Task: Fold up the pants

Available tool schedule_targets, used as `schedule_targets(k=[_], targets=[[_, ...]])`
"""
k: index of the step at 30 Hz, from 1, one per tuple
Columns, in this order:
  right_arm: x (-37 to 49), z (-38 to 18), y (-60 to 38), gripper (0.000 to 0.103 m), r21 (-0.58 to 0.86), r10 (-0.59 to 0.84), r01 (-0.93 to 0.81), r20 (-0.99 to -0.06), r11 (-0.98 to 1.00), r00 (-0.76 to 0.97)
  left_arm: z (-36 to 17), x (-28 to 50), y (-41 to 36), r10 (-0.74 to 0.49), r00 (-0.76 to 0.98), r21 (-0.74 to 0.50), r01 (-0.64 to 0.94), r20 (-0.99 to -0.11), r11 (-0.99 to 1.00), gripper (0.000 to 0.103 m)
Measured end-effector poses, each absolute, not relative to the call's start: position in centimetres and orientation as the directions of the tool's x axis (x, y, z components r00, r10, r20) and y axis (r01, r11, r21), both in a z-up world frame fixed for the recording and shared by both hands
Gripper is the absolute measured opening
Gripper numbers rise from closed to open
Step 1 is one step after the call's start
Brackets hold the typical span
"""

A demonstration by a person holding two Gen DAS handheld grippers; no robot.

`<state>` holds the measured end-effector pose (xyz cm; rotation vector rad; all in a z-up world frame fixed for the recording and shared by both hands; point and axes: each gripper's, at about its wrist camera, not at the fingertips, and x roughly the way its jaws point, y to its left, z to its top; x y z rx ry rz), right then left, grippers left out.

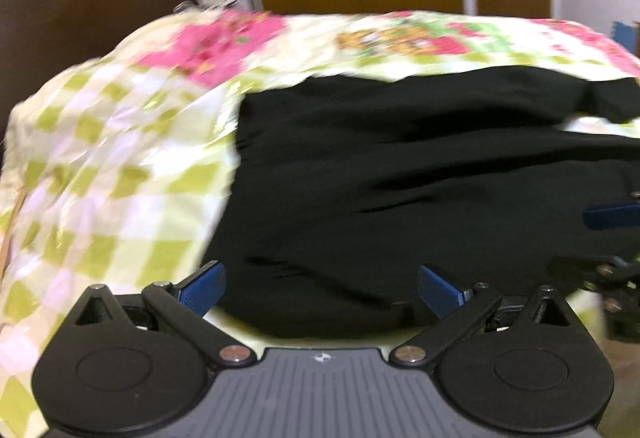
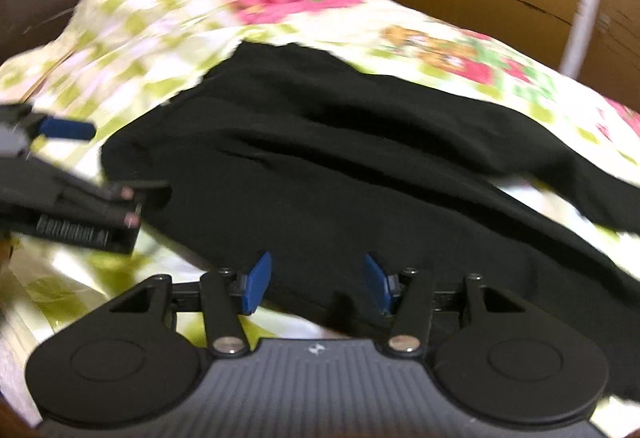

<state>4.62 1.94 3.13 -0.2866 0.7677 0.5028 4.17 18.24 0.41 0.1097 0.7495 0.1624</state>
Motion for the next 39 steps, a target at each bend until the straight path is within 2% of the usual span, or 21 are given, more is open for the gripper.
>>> schedule_targets(k=[4, 10, 11, 12, 13, 14, 15, 19, 22, 24, 25, 29, 33, 39], targets=[[5.2, 2.1, 5.9, 0.053, -0.092, 0.379, -0.637, -0.735, 0.766, 0.562, -1.2, 5.1, 22.2, 0.215, 0.68, 0.138, -0.167, -0.701, 0.976, 0.103], [5.7, 0.2, 10.6, 0.052, -0.116, 0.416, -0.742, -0.766, 0.661, 0.491, -3.2, 7.3, 24.7, 0.213, 0.657, 0.163, -0.137, -0.723, 0.977, 0.103], [5.7, -0.1, 11.2, 0.052, -0.128, 0.413, -0.75, -0.769, 0.649, 0.488, -3.6, 7.6, 25.1, 0.193, 0.652, 0.15, -0.122, -0.733, 0.981, 0.098], [5.6, -0.3, 11.7, 0.052, -0.139, 0.417, -0.765, -0.771, 0.629, 0.482, -3.7, 7.7, 25.3, 0.165, 0.648, 0.127, -0.104, -0.744, 0.986, 0.084], [5.4, -0.3, 12.0, 0.052, -0.147, 0.421, -0.775, -0.77, 0.615, 0.48, -3.8, 7.9, 25.6, 0.139, 0.645, 0.102, -0.096, -0.751, 0.99, 0.078], [5.2, -0.4, 12.3, 0.052, -0.16, 0.419, -0.784, -0.772, 0.599, 0.478, -3.8, 8.0, 25.9, 0.127, 0.643, 0.082, -0.1, -0.755, 0.992, 0.075], [5.0, -0.6, 12.6, 0.052, -0.174, 0.414, -0.79, -0.775, 0.588, 0.478, -3.8, 8.0, 26.2, 0.122, 0.642, 0.072, -0.104, -0.757, 0.992, 0.067], [4.8, -1.3, 13.7, 0.049, -0.226, 0.388, -0.805, -0.784, 0.548, 0.484, -3.5, 7.7, 27.2, 0.055, 0.639, 0.001, -0.084, -0.767, 0.996, 0.057], [5.5, -1.7, 14.3, 0.036, -0.198, 0.375, -0.812, -0.81, 0.549, 0.451, -3.3, 7.7, 27.2, 0.049, 0.639, 0.017, -0.056, -0.768, 0.998, 0.055], [5.8, -1.6, 15.0, 0.021, -0.163, 0.378, -0.816, -0.825, 0.554, 0.421, -3.1, 7.6, 27.5, 0.047, 0.64, 0.023, -0.046, -0.767, 0.999, 0.054], [5.8, -1.6, 15.4, 0.018, -0.153, 0.376, -0.819, -0.831, 0.553, 0.41, -3.1, 7.6, 27.6, 0.045, 0.64, 0.023, -0.043, -0.767, 0.999, 0.054], [5.4, -1.6, 16.6, 0.017, -0.114, 0.381, -0.824, -0.846, 0.555, 0.374, -3.1, 7.0, 28.8, 0.077, 0.636, 0.051, -0.058, -0.768, 0.997, 0.054], [5.8, -1.3, 18.5, 0.017, 0.0, 0.434, -0.837, -0.855, 0.548, 0.284, -2.6, 5.8, 30.6, 0.158, 0.622, 0.111, -0.114, -0.766, 0.987, 0.054], [5.7, -1.1, 21.4, 0.018, 0.116, 0.524, -0.858, -0.829, 0.501, 0.193, -1.5, 4.6, 32.0, 0.229, 0.598, 0.152, -0.176, -0.769, 0.972, 0.055]])
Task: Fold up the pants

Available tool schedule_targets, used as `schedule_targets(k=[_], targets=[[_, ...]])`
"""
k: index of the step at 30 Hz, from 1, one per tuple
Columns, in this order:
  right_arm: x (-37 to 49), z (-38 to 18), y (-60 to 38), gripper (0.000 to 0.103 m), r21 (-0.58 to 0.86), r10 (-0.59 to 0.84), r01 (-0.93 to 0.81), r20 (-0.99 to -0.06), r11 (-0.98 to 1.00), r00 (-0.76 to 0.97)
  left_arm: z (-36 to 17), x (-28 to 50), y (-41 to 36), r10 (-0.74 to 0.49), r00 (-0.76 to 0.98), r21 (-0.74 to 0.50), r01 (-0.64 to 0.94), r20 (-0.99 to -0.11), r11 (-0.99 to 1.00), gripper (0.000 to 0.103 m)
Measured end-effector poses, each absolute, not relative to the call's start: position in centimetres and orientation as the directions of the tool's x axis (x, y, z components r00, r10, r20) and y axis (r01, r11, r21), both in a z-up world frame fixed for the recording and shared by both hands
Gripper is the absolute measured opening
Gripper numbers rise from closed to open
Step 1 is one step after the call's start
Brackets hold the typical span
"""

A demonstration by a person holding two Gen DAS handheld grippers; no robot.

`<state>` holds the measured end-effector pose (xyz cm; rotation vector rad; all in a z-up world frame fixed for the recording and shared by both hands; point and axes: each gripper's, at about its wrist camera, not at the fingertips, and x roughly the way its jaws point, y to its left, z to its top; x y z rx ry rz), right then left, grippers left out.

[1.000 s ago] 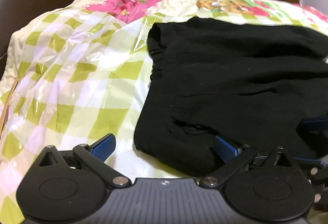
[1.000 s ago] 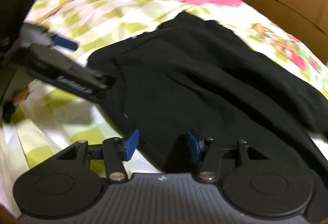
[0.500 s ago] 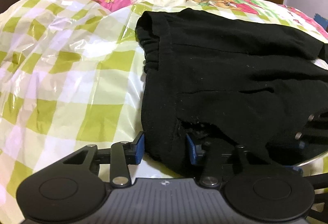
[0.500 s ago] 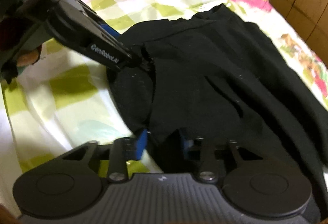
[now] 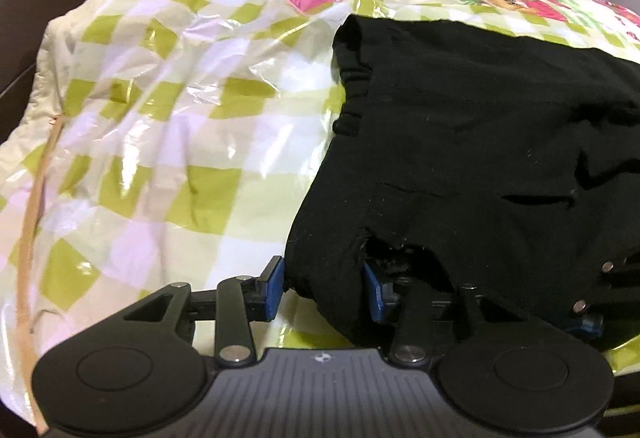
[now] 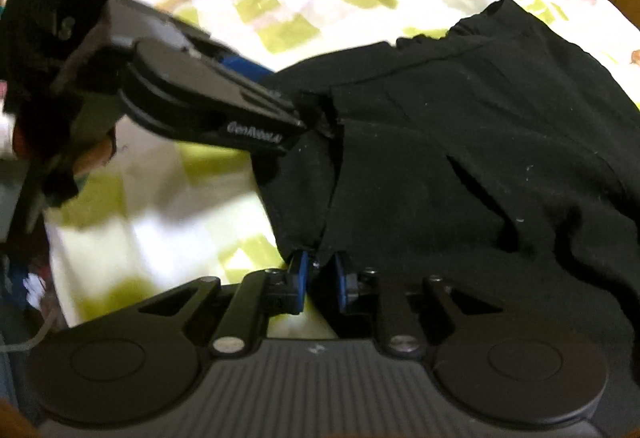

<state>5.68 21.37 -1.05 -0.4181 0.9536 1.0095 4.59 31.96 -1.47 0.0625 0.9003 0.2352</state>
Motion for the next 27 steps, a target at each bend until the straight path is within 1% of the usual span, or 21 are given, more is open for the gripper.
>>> schedule_targets(k=[3, 5, 8, 11, 13, 18, 22, 25, 27], targets=[[6.8, 0.3, 19.0, 0.018, 0.201, 0.574, -0.819, -0.798, 0.538, 0.182, -0.2, 4.1, 30.3, 0.251, 0.619, 0.185, -0.17, -0.745, 0.968, 0.055], [7.3, 1.3, 16.2, 0.018, 0.209, 0.581, -0.789, -0.784, 0.577, 0.218, 0.8, 3.8, 28.8, 0.254, 0.642, 0.2, -0.157, -0.723, 0.967, 0.054], [8.2, 2.6, 10.1, 0.018, 0.209, 0.557, -0.714, -0.777, 0.668, 0.293, 2.4, 4.3, 25.9, 0.214, 0.686, 0.194, -0.108, -0.696, 0.975, 0.054], [9.2, 3.2, 2.6, 0.018, 0.201, 0.484, -0.586, -0.788, 0.785, 0.379, 3.5, 5.1, 22.6, 0.158, 0.714, 0.176, -0.05, -0.682, 0.983, 0.054], [9.8, 3.4, -3.5, 0.018, 0.198, 0.412, -0.457, -0.801, 0.867, 0.435, 4.0, 5.6, 19.8, 0.104, 0.729, 0.159, 0.008, -0.676, 0.987, 0.054], [8.0, 3.8, -18.5, 0.019, 0.157, 0.19, -0.107, -0.822, 0.982, 0.537, 3.2, 7.4, 10.1, -0.1, 0.711, 0.077, 0.213, -0.696, 0.974, 0.054], [6.4, 3.4, -27.6, 0.023, 0.134, 0.036, 0.135, -0.829, 0.982, 0.557, 2.1, 8.5, 2.2, -0.245, 0.651, 0.016, 0.368, -0.718, 0.93, 0.054], [5.0, 3.1, -32.3, 0.024, 0.169, -0.028, 0.284, -0.816, 0.944, 0.578, 1.7, 9.0, -2.5, -0.311, 0.619, 0.006, 0.455, -0.721, 0.89, 0.054], [4.3, 2.6, -35.6, 0.026, 0.2, -0.058, 0.368, -0.809, 0.908, 0.584, 1.5, 9.3, -4.7, -0.346, 0.592, -0.012, 0.493, -0.727, 0.87, 0.054]])
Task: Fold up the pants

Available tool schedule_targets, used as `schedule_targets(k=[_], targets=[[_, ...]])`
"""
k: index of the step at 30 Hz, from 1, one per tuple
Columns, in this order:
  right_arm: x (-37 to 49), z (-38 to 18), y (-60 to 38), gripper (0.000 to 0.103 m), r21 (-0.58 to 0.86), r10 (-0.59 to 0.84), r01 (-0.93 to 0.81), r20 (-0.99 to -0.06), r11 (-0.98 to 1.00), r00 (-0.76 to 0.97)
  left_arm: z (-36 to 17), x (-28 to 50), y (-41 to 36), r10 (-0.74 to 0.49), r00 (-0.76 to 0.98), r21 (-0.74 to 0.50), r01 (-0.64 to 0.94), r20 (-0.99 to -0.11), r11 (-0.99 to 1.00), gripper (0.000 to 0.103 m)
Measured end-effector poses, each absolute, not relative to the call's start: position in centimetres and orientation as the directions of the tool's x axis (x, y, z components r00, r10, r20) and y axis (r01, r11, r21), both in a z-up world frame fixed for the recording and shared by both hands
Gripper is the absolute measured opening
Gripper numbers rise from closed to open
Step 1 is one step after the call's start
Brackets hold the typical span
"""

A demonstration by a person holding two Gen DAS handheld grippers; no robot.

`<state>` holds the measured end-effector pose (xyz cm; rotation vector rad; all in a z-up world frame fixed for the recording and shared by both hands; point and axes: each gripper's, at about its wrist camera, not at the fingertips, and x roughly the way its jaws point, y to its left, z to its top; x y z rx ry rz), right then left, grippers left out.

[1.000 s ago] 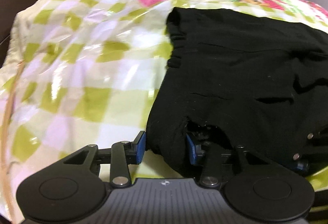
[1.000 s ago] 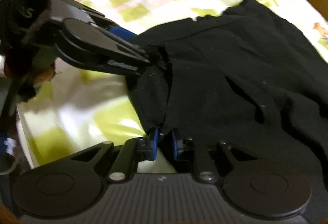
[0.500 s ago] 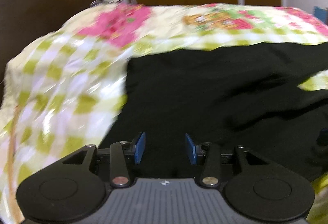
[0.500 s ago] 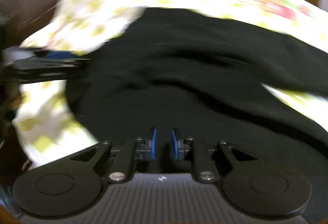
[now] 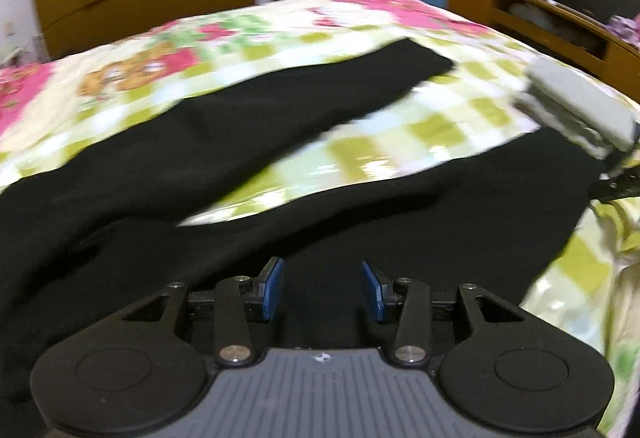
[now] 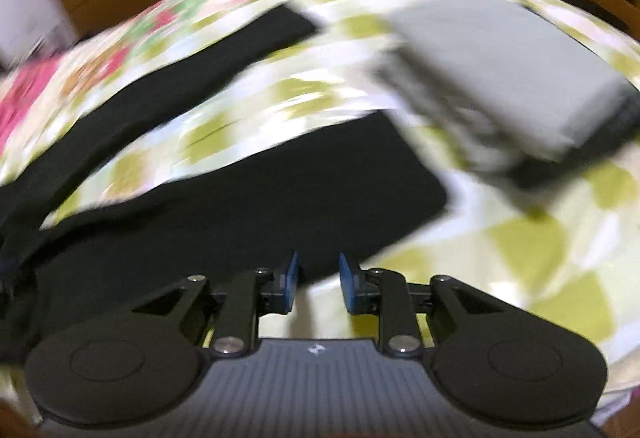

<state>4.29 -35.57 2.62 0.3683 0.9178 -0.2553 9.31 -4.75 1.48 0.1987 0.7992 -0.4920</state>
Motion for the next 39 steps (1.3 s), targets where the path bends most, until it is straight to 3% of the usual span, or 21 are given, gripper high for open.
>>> schedule_targets(k=[12, 18, 19, 21, 27, 33, 36, 39], targets=[[2.4, 0.1, -41.5, 0.027, 0.397, -0.007, 0.485, -0.768, 0.779, 0.64, -0.1, 9.8, -10.7, -0.389, 0.534, -0.026, 0.565, -0.751, 0.824, 0.055], [3.8, -1.2, -42.3, 0.036, 0.519, 0.057, 0.507, -0.735, 0.688, 0.675, -1.1, 9.5, -11.8, -0.393, 0.516, -0.035, 0.573, -0.761, 0.819, 0.055], [4.0, -1.3, -42.4, 0.035, 0.527, 0.059, 0.511, -0.733, 0.679, 0.678, -1.1, 9.3, -12.0, -0.393, 0.517, -0.03, 0.577, -0.76, 0.817, 0.055], [4.1, -1.0, -42.6, 0.012, 0.539, 0.065, 0.501, -0.723, 0.677, 0.688, -1.2, 9.3, -12.2, -0.399, 0.513, -0.034, 0.582, -0.76, 0.813, 0.055], [2.8, 1.3, -43.5, 0.006, 0.588, 0.081, 0.46, -0.669, 0.665, 0.739, -1.0, 9.1, -13.4, -0.45, 0.496, -0.073, 0.608, -0.743, 0.791, 0.055], [2.5, 0.9, -44.0, 0.009, 0.449, -0.012, 0.546, -0.764, 0.708, 0.645, -1.7, 8.7, -13.6, -0.446, 0.494, -0.064, 0.615, -0.747, 0.786, 0.055], [1.8, 2.3, -43.0, 0.018, 0.373, -0.096, 0.547, -0.756, 0.75, 0.648, -0.1, 8.3, -10.9, -0.424, 0.538, -0.029, 0.595, -0.729, 0.803, 0.055], [1.3, 4.5, -41.0, 0.019, 0.228, -0.219, 0.533, -0.73, 0.815, 0.647, 1.2, 8.5, -6.7, -0.371, 0.593, 0.014, 0.542, -0.715, 0.84, 0.056]])
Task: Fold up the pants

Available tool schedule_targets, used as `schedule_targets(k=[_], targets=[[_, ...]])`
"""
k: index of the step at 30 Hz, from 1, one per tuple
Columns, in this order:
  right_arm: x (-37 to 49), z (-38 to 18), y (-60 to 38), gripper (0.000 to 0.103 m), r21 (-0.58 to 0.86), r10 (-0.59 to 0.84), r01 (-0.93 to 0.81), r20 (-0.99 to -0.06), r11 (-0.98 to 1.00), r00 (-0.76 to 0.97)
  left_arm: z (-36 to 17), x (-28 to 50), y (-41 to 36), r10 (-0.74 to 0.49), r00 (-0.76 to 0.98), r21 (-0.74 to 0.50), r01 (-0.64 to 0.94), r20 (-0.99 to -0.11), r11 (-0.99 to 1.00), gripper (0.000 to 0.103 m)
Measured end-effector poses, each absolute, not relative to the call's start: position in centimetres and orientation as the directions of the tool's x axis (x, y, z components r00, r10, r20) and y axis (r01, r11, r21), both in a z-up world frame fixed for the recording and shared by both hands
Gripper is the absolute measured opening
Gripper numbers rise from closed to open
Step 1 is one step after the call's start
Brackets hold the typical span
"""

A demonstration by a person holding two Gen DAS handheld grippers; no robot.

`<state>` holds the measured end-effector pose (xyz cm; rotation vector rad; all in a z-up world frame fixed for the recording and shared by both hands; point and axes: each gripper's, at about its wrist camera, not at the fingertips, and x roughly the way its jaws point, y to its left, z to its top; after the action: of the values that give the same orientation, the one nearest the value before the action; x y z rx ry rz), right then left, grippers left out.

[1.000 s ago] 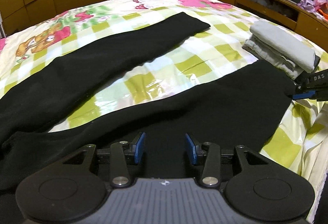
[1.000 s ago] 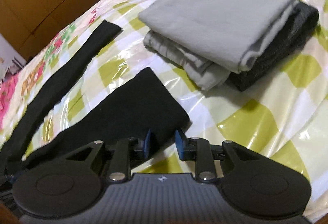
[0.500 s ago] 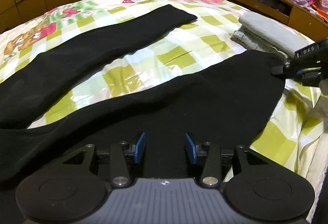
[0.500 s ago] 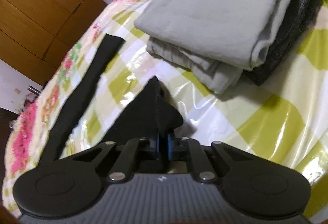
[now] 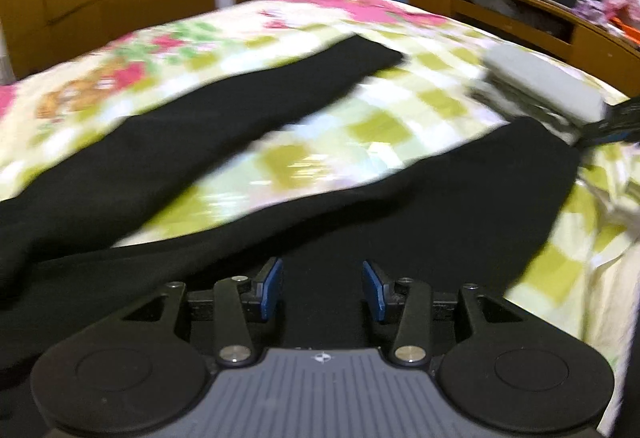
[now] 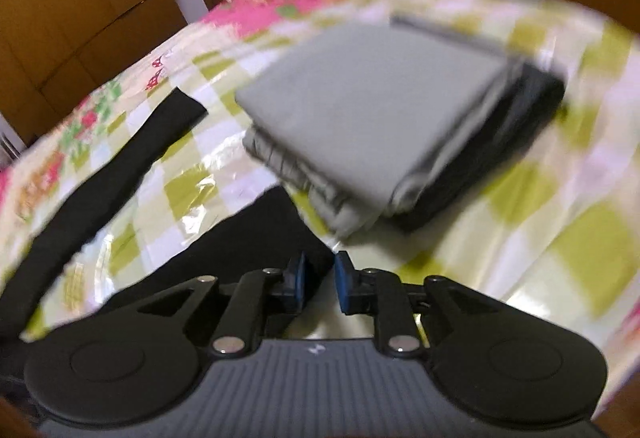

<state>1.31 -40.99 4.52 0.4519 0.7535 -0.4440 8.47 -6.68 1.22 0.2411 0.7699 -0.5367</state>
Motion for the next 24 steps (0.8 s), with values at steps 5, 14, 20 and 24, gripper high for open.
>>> schedule_targets(k=[5, 14, 20, 24], targets=[[3.7, 7.7, -34.3, 0.019, 0.134, -0.115, 0.27, -0.668, 0.953, 0.736, 2.7, 10.0, 1.5, -0.266, 0.674, 0.066, 0.425, -0.689, 0.903, 0.056], [21.6, 7.8, -14.1, 0.024, 0.065, 0.357, -0.463, -0.734, 0.884, 0.578, 4.8, 17.8, 16.9, -0.062, 0.765, 0.217, 0.259, -0.642, 0.941, 0.077], [34.9, 4.0, -3.5, 0.024, -0.033, 0.402, -0.675, -0.781, 0.737, 0.477, 3.0, 27.8, 27.0, 0.051, 0.715, 0.142, 0.068, -0.697, 0.988, 0.078], [40.1, 2.0, -1.3, 0.024, -0.063, 0.372, -0.717, -0.821, 0.695, 0.433, 1.7, 31.0, 29.6, 0.09, 0.689, 0.145, 0.023, -0.72, 0.989, 0.078]])
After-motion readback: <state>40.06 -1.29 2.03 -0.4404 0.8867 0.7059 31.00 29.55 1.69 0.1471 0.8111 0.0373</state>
